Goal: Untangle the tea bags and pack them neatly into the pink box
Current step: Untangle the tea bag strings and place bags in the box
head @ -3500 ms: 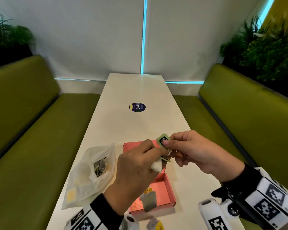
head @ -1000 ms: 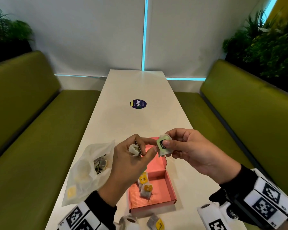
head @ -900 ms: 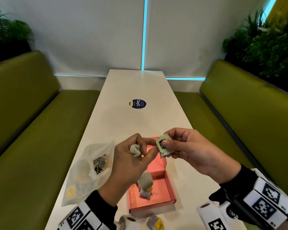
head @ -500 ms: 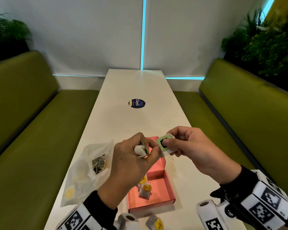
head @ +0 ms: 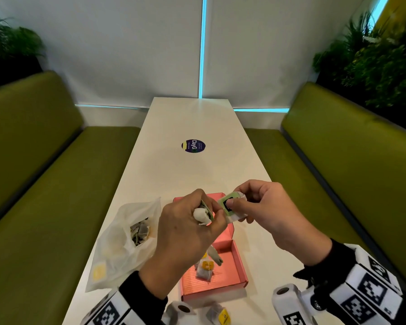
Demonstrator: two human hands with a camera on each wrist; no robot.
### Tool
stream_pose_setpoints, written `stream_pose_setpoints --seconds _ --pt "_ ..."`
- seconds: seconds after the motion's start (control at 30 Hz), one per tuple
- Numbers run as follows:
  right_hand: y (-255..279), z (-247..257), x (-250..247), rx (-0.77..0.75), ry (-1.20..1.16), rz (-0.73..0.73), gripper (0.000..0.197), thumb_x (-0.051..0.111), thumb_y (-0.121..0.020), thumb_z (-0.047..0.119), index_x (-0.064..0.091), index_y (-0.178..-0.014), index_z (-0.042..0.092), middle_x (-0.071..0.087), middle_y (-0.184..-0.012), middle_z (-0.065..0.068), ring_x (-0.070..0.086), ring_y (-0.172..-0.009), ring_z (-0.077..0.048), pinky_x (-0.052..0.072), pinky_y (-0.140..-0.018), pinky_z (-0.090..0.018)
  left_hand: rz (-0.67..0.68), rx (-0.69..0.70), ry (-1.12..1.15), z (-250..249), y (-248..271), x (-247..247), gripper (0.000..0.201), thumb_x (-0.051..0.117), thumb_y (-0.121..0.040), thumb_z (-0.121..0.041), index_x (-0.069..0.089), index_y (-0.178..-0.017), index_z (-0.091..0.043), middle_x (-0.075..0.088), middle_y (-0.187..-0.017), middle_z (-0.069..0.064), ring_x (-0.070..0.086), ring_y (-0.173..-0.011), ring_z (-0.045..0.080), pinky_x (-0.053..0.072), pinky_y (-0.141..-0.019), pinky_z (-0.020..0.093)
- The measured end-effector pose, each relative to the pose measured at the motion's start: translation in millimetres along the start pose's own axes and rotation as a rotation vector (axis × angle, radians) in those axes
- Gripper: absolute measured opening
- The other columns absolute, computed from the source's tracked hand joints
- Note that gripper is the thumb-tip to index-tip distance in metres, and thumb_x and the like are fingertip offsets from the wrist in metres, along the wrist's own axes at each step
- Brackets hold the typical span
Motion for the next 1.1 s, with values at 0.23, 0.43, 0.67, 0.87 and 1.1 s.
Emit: stream_pose_setpoints --seconds 0.23,0.43,0.67,0.87,1.1 --pt "7 13 7 -0.194 0.297 -0.061 0.027 0.075 -0.074 0.013 0.058 -0.064 0.031 0.057 -0.052 0.008 0.048 -0.047 -0.003 0.039 -0.047 -0.014 -0.006 -0.035 -0.046 4 2 1 0.019 0.061 -0.07 -0.037 0.043 -0.066 -0.033 0.065 -0.066 -0.012 0.061 -0.057 0.012 0.051 -0.048 0.033" --pt "3 5 14 -0.133 0.237 0.018 0.018 0.075 -0.076 0.017 0.061 -0.076 0.028 0.064 -0.058 0.009 0.057 -0.05 -0.003 0.042 -0.052 -0.015 -0.043 -0.149 0.002 19 11 -3 0.023 0.058 -0.069 -0.042 0.04 -0.058 -0.034 0.067 -0.078 -0.019 0.06 -0.06 0.01 0.048 -0.051 0.033" --pt "-1 -6 18 -0.009 0.092 0.14 0.025 0.07 -0.079 0.001 0.058 -0.094 0.017 0.07 -0.066 -0.002 0.058 -0.056 -0.011 0.049 -0.059 -0.026 -0.031 -0.229 0.081 33 16 -12 0.036 0.068 -0.065 -0.048 0.046 -0.059 -0.021 0.068 -0.084 -0.023 0.064 -0.072 0.005 0.049 -0.06 0.026" --pt "-5 -5 26 -0.03 0.193 0.207 0.022 0.07 -0.079 0.001 0.059 -0.088 0.017 0.07 -0.065 0.001 0.057 -0.056 -0.01 0.048 -0.063 -0.031 0.193 -0.496 0.207 69 22 -3 0.037 0.082 -0.059 -0.035 0.049 -0.056 -0.019 0.07 -0.103 -0.016 0.064 -0.096 -0.002 0.052 -0.073 0.027" --pt "-4 -2 41 -0.085 0.29 0.312 0.017 0.076 -0.075 0.015 0.062 -0.081 0.021 0.068 -0.071 0.006 0.056 -0.059 -0.004 0.042 -0.056 -0.016 0.276 -0.531 0.129 79 31 0 0.035 0.082 -0.069 -0.014 0.048 -0.06 -0.011 0.074 -0.08 -0.008 0.068 -0.07 0.009 0.05 -0.053 0.024"
Point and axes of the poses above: each hand's wrist, its own y-axis away from the middle knuckle, its own x-axis out of the palm, z = x × y, the point moved 9 cm from there along -y, towards the middle knuckle
